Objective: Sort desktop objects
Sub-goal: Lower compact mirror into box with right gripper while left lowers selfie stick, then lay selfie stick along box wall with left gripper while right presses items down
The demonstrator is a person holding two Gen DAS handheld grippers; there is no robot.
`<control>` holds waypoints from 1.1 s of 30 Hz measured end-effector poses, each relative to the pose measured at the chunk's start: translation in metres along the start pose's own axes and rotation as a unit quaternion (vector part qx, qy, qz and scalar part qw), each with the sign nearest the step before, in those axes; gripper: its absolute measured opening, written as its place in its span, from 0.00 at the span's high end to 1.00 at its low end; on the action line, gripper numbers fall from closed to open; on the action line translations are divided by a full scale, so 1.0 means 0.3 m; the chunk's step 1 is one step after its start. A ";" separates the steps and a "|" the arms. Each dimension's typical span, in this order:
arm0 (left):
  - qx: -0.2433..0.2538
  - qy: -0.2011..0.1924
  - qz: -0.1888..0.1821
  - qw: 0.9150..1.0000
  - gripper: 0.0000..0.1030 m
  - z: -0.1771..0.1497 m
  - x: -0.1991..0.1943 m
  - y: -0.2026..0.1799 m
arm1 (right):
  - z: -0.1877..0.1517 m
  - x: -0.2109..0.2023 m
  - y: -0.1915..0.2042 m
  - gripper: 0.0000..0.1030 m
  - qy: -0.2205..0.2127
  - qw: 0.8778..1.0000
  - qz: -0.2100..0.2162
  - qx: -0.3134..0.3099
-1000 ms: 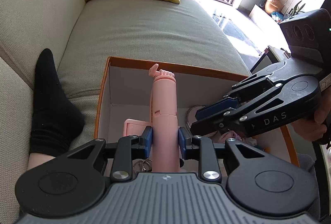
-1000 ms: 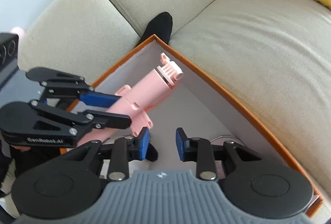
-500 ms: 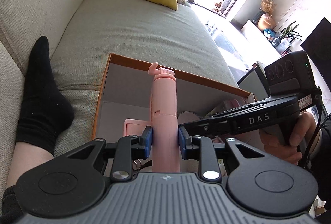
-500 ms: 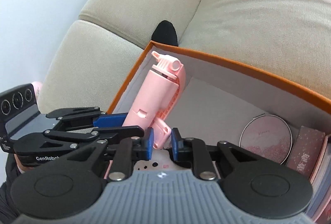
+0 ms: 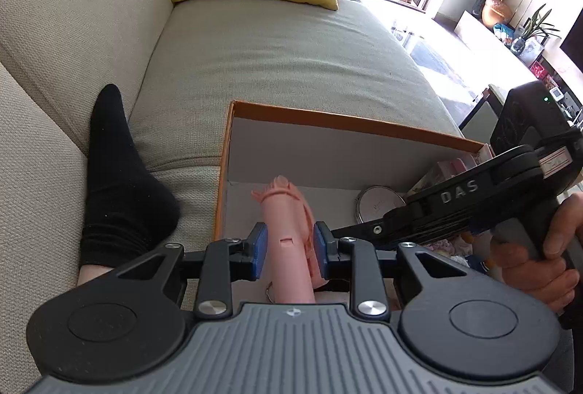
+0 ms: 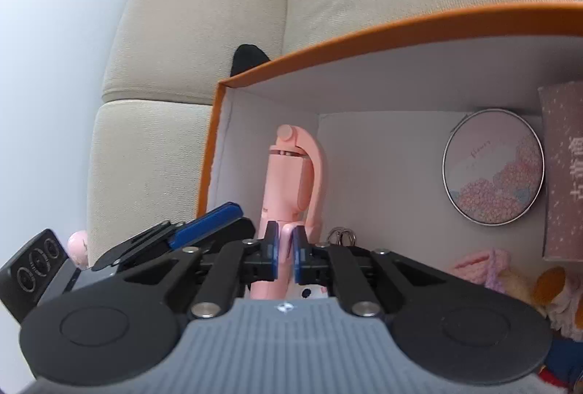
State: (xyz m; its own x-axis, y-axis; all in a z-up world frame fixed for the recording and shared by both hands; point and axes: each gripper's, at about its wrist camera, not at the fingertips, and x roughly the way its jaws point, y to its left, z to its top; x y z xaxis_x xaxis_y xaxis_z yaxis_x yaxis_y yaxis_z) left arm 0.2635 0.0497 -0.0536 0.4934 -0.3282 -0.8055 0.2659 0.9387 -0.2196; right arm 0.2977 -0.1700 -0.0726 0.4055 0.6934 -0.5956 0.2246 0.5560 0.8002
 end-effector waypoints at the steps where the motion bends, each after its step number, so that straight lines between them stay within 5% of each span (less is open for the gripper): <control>1: 0.001 -0.003 0.003 1.000 0.70 -0.001 -0.008 0.002 | 0.002 0.012 -0.003 0.93 0.001 1.000 -0.002 0.013; 10: -0.010 -0.024 0.017 1.000 0.70 -0.019 -0.070 0.035 | 0.027 0.044 0.085 1.00 -0.052 0.998 -0.017 0.036; 14: -0.001 -0.026 0.020 0.999 0.70 -0.026 -0.084 0.028 | 0.040 0.072 0.138 1.00 -0.041 0.998 -0.042 0.006; 23: 0.006 -0.058 0.032 0.998 0.70 -0.030 -0.142 0.025 | -0.010 0.132 0.142 0.97 0.010 0.977 -0.175 -0.120; 33: -0.010 -0.045 0.025 0.999 0.70 -0.040 -0.136 0.035 | -0.002 0.189 0.147 0.98 0.029 0.982 -0.139 -0.127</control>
State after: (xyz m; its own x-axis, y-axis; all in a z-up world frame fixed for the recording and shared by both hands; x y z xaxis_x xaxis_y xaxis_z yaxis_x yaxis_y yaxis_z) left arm 0.2362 0.0742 -0.0297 0.5783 -0.2891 -0.7629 0.2232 0.9555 -0.1929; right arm 0.3299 -0.1059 -0.0710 0.3062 0.5202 -0.7973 0.0883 0.8184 0.5679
